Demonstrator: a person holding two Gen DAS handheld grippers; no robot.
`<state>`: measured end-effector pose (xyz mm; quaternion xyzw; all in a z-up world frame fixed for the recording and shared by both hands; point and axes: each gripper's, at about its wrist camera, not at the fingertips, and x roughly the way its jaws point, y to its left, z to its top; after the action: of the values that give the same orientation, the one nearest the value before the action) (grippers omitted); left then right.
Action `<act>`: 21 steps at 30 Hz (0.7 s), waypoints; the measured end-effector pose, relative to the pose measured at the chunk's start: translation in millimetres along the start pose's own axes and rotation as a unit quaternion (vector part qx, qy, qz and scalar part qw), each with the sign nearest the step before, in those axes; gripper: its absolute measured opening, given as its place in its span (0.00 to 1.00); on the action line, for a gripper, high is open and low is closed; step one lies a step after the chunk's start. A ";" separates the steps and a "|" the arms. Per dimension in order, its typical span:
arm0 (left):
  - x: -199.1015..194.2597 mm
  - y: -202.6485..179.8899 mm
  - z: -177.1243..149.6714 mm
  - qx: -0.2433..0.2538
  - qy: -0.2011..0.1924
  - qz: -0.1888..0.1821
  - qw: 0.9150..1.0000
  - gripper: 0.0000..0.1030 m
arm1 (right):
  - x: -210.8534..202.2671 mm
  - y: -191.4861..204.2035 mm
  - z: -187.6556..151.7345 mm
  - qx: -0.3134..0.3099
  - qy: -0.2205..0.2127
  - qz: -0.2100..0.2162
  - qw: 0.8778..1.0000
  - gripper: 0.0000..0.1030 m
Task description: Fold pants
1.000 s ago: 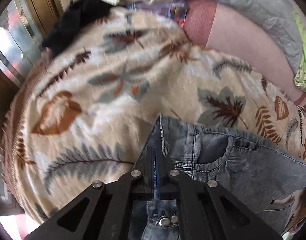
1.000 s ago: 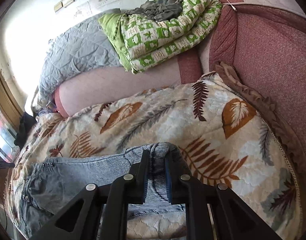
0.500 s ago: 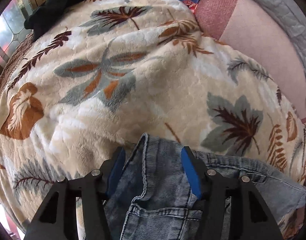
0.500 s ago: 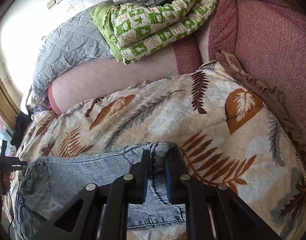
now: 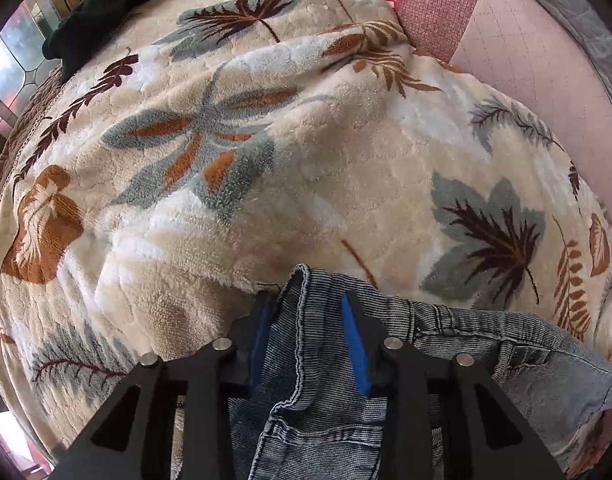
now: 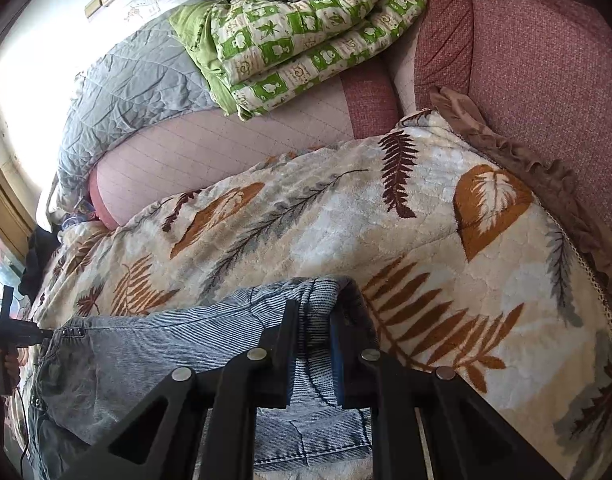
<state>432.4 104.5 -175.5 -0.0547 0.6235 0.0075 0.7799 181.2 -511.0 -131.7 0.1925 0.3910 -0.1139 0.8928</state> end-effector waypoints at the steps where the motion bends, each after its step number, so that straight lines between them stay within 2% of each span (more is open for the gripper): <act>1: 1.2 -1.5 0.7 0.002 0.000 0.002 1.000 0.42 | 1.3 0.3 0.0 0.000 0.001 -0.001 1.000 0.14; 5: 1.7 -6.2 1.4 0.002 -0.012 0.016 1.000 0.39 | 4.0 1.3 -0.9 0.001 0.002 -0.001 1.000 0.14; 7: 1.6 -12.0 0.9 0.015 -0.018 0.016 1.000 0.19 | 4.3 1.1 -1.0 0.000 0.002 -0.001 1.000 0.14; 10: -2.6 -18.1 -4.0 0.038 -0.029 0.025 0.999 0.15 | 4.4 1.5 -1.5 0.001 0.002 -0.002 1.000 0.14; 14: -7.4 -25.6 -8.9 0.063 -0.040 0.036 0.997 0.14 | 6.3 -0.9 -1.9 0.001 0.004 -0.002 1.000 0.14; 16: -2.6 -27.8 -8.4 0.067 -0.033 0.043 0.996 0.15 | 6.9 -1.3 -2.2 0.003 0.005 -0.002 1.000 0.14; 21: 6.5 -28.0 -0.1 0.048 -0.030 0.048 0.997 0.18 | 10.7 -4.7 -3.1 0.004 0.014 -0.007 1.000 0.14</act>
<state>435.9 76.3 -179.7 0.0130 0.6017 0.0163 0.7984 184.7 -514.5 -142.8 0.1947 0.4047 -0.1187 0.8856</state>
